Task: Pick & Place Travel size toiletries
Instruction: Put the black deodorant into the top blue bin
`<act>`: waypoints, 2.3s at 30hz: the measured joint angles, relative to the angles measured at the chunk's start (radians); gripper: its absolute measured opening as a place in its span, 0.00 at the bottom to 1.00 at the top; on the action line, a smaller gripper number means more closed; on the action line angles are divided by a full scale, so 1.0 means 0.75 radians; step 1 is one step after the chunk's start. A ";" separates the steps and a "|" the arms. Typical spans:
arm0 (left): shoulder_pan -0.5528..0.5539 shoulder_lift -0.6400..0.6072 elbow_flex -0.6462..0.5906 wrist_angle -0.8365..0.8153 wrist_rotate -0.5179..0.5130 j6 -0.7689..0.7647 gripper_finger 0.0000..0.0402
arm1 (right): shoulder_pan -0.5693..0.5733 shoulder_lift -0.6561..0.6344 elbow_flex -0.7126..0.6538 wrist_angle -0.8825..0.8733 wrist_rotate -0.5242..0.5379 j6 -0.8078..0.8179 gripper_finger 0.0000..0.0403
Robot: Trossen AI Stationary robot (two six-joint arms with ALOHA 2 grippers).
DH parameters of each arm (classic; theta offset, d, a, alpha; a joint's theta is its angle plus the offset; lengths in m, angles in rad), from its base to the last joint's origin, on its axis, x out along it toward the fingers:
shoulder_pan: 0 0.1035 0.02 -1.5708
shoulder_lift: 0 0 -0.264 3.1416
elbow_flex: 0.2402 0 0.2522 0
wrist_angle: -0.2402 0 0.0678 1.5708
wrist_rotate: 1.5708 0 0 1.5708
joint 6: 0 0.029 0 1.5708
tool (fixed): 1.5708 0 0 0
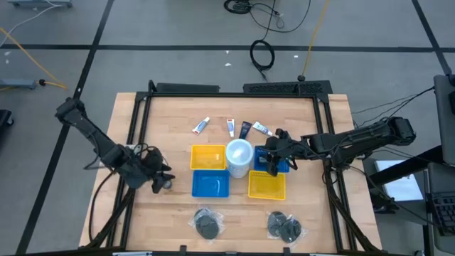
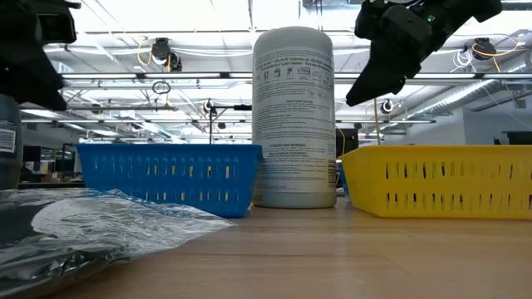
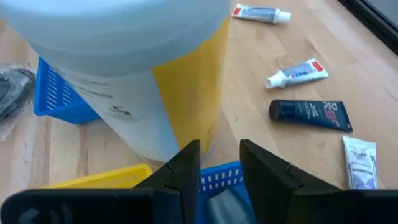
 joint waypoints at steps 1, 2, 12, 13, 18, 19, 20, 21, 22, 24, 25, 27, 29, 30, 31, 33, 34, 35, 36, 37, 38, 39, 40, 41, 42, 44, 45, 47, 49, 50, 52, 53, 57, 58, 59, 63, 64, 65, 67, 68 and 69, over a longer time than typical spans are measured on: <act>-0.014 0.040 0.029 -0.038 -0.001 -0.039 0.50 | 0.000 0.000 0.000 0.000 0.000 -0.002 0.26; -0.028 0.078 0.057 -0.078 -0.003 -0.069 0.50 | 0.000 0.000 0.000 -0.001 0.000 -0.003 0.26; -0.115 0.362 0.184 -0.159 -0.015 -0.280 0.50 | 0.000 0.000 0.000 -0.001 0.000 -0.004 0.26; -0.118 0.381 0.184 -0.161 -0.008 -0.304 0.50 | 0.000 0.000 -0.001 -0.002 0.000 -0.005 0.26; -0.125 0.442 0.184 -0.186 0.017 -0.382 0.50 | 0.000 0.000 -0.001 -0.002 0.000 -0.018 0.26; -0.125 0.447 0.184 -0.186 0.025 -0.385 0.50 | 0.000 0.000 -0.001 -0.002 0.000 -0.019 0.26; -0.125 0.449 0.184 -0.186 0.033 -0.391 0.50 | 0.000 0.000 -0.001 -0.002 0.000 -0.019 0.26; -0.125 0.449 0.184 -0.186 0.045 -0.393 0.50 | 0.000 0.000 -0.001 -0.002 0.000 -0.023 0.26; -0.125 0.450 0.184 -0.187 0.055 -0.393 0.50 | 0.000 0.000 -0.001 -0.002 0.000 -0.025 0.26; -0.125 0.450 0.184 -0.189 0.072 -0.383 0.50 | 0.000 0.000 -0.001 -0.002 0.000 -0.025 0.26; -0.129 0.450 0.184 -0.194 0.078 -0.374 0.50 | 0.000 0.000 -0.001 -0.002 0.000 -0.025 0.26; -0.139 0.450 0.184 -0.214 0.081 -0.360 0.50 | 0.000 0.000 -0.001 -0.002 0.000 -0.025 0.26; -0.150 0.450 0.184 -0.231 0.083 -0.357 0.50 | 0.000 0.000 -0.001 -0.002 0.000 -0.026 0.26; -0.158 0.450 0.184 -0.236 0.083 -0.354 0.50 | 0.000 0.000 -0.001 -0.002 0.000 -0.026 0.26; -0.165 0.450 0.184 -0.242 0.082 -0.348 0.50 | 0.000 0.000 -0.001 -0.002 0.000 -0.026 0.26; -0.182 0.450 0.183 -0.253 0.078 -0.343 0.50 | 0.000 0.000 -0.001 -0.002 0.000 -0.026 0.26; -0.188 0.450 0.183 -0.254 0.078 -0.343 0.50 | 0.000 0.000 -0.001 -0.002 0.000 -0.026 0.26; -0.196 0.450 0.183 -0.252 0.077 -0.344 0.50 | 0.000 0.000 -0.001 -0.002 0.000 -0.026 0.26; -0.203 0.450 0.183 -0.252 0.077 -0.347 0.50 | 0.000 0.000 -0.001 -0.002 0.000 -0.026 0.26; -0.209 0.450 0.183 -0.252 0.075 -0.351 0.50 | 0.000 0.000 -0.001 -0.002 0.000 -0.027 0.26; -0.214 0.451 0.183 -0.252 0.070 -0.357 0.50 | 0.000 0.000 -0.001 -0.002 0.000 -0.027 0.26; -0.220 0.456 0.183 -0.252 0.061 -0.361 0.50 | 0.000 0.000 -0.001 -0.002 0.000 -0.026 0.26; -0.225 0.465 0.183 -0.251 0.052 -0.367 0.50 | 0.000 0.000 -0.001 -0.002 0.002 -0.027 0.26; -0.229 0.477 0.183 -0.250 0.048 -0.370 0.50 | 0.000 0.000 -0.001 -0.002 0.003 -0.026 0.26; -0.231 0.493 0.183 -0.249 0.047 -0.380 0.50 | 0.000 0.000 -0.001 -0.002 0.003 -0.027 0.26; -0.231 0.533 0.183 -0.248 0.047 -0.401 0.50 | 0.000 0.000 -0.001 -0.002 0.003 -0.029 0.26; -0.231 0.558 0.183 -0.247 0.048 -0.408 0.50 | 0.000 0.000 -0.001 -0.003 0.003 -0.032 0.26; -0.231 0.605 0.182 -0.247 0.057 -0.423 0.50 | 0.000 0.000 -0.001 -0.003 0.004 -0.039 0.26; -0.231 0.642 0.182 -0.247 0.057 -0.439 0.50 | 0.000 0.000 -0.001 -0.003 0.004 -0.039 0.26; -0.231 0.655 0.182 -0.247 0.051 -0.447 0.50 | 0.000 0.000 -0.001 -0.002 0.005 -0.039 0.26; -0.231 0.674 0.182 -0.245 0.040 -0.461 0.50 | 0.000 0.000 -0.001 -0.002 0.005 -0.039 0.26; -0.231 0.681 0.182 -0.244 0.036 -0.463 0.49 | 0.000 0.000 -0.001 -0.002 0.005 -0.039 0.26; -0.232 0.689 0.183 -0.241 0.023 -0.463 0.40 | 0.000 0.000 -0.001 -0.002 0.005 -0.039 0.26; -0.232 0.689 0.183 -0.240 0.023 -0.463 0.36 | 0.000 0.000 -0.001 -0.002 0.005 -0.039 0.26; -0.232 0.689 0.183 -0.240 0.023 -0.463 0.34 | 0.000 0.000 -0.001 -0.002 0.005 -0.039 0.26; -0.232 0.689 0.183 -0.240 0.023 -0.464 0.34 | 0.000 0.000 -0.001 -0.002 0.006 -0.039 0.26; -0.232 0.689 0.183 -0.239 0.021 -0.466 0.34 | -0.001 0.000 -0.001 -0.002 0.005 -0.039 0.26; -0.232 0.689 0.183 -0.237 0.013 -0.471 0.34 | 0.000 0.000 -0.001 -0.002 0.005 -0.039 0.26; -0.235 0.690 0.183 -0.235 0.001 -0.472 0.34 | 0.000 0.000 -0.001 -0.002 0.005 -0.039 0.26; -0.236 0.690 0.183 -0.234 -0.003 -0.473 0.34 | 0.000 0.000 -0.001 -0.002 0.005 -0.039 0.26; -0.236 0.690 0.183 -0.234 -0.007 -0.475 0.34 | 0.000 0.000 -0.001 -0.002 0.005 -0.039 0.26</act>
